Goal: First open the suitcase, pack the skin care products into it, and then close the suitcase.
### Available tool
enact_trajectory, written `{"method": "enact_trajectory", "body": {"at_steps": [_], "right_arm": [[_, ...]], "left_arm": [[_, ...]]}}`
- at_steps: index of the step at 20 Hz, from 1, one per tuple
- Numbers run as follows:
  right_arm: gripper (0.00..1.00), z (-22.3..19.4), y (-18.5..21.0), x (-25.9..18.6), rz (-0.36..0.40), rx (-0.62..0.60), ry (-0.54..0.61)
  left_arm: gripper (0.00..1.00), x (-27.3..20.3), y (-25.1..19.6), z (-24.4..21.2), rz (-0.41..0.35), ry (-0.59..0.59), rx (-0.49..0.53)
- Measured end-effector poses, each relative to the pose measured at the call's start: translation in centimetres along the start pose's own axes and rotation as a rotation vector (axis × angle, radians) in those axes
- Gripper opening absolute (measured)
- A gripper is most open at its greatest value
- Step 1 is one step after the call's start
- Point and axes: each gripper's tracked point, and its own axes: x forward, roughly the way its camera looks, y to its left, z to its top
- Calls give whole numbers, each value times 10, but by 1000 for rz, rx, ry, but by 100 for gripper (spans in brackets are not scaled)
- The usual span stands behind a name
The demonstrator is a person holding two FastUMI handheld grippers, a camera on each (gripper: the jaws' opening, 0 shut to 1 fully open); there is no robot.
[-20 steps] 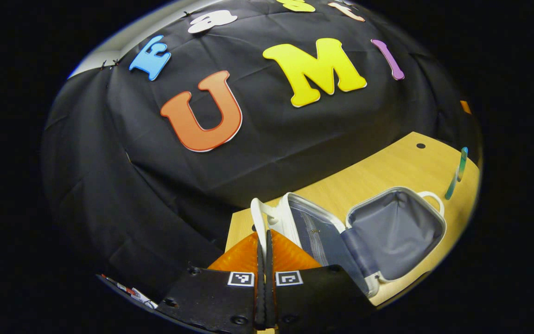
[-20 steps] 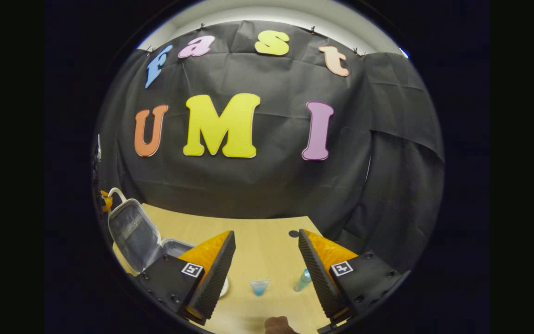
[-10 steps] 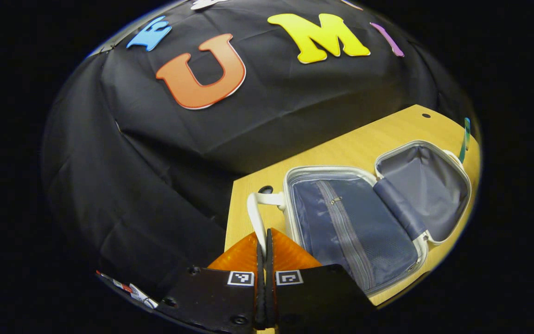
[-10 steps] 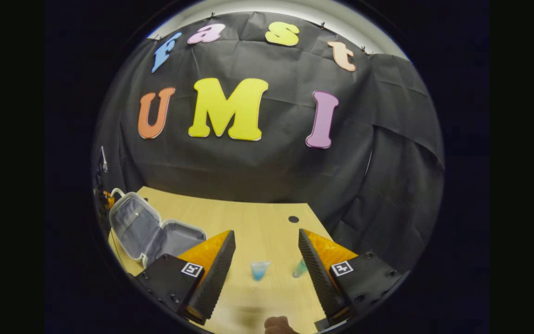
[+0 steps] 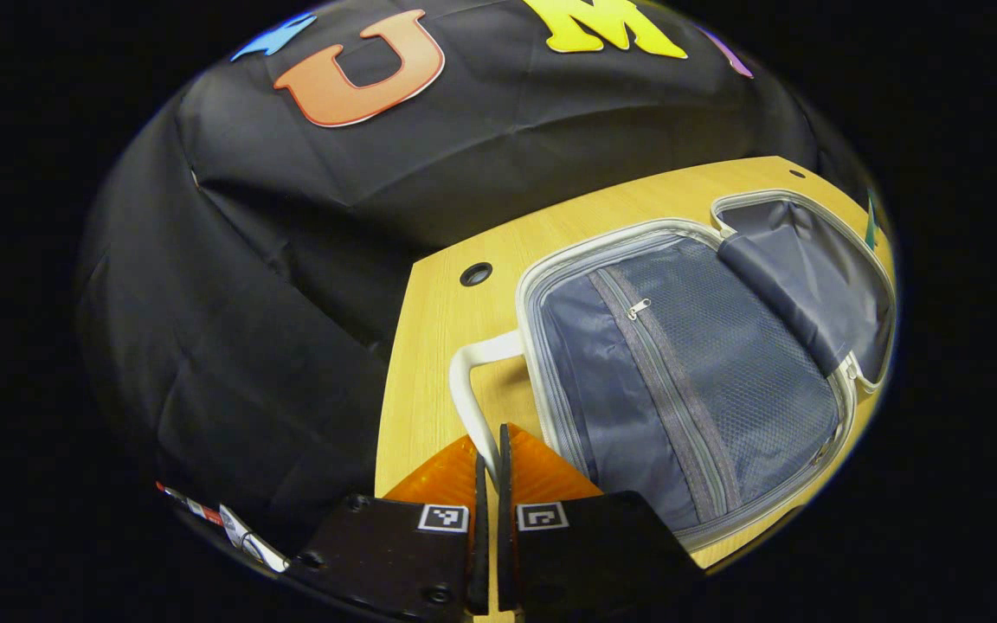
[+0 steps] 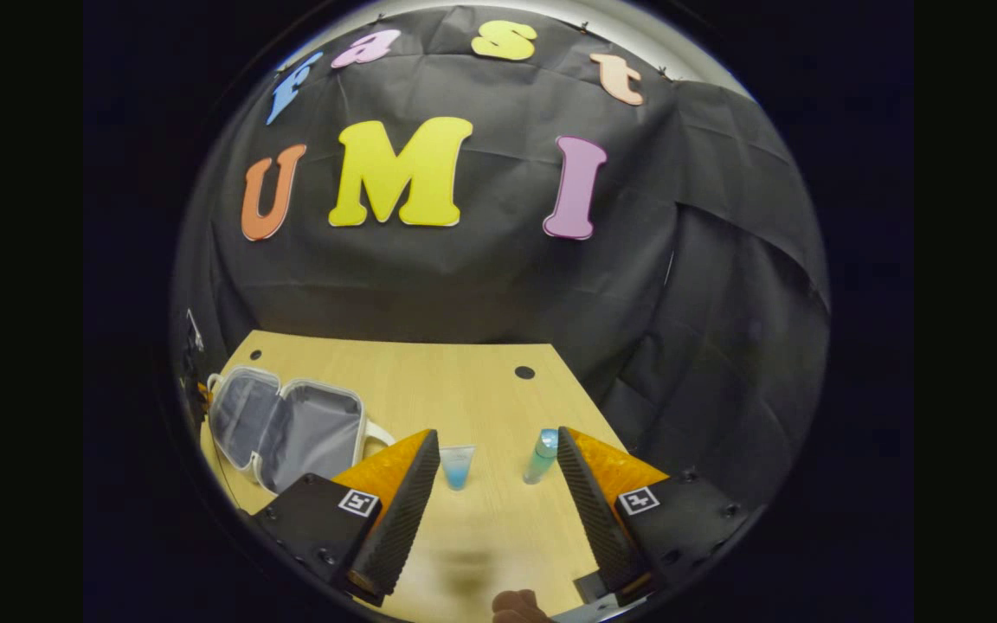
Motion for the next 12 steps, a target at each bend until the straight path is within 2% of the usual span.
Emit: {"method": "enact_trajectory", "body": {"at_steps": [1, 2, 4, 6, 9, 12], "right_arm": [[81, -1, -1, 0, -4, -5, 1], [82, -2, -4, 0, -10, -7, 1], [82, -4, -8, -3, -15, 3, -3], [81, -9, -11, -4, -14, 11, -5], [81, -18, -16, 0, 5, 13, 2], [82, -23, -31, 8, 25, 19, 12]], "left_arm": [[14, 3, 5, -4, 20, 11, 6], [29, 3, 14, -7, 61, 18, 27], [64, -2, 27, -1, 101, -19, 28], [98, -19, 19, 8, 78, -41, 7], [96, -46, -9, 34, 52, -83, -5], [96, -69, -73, 62, -57, -118, -44]]}}
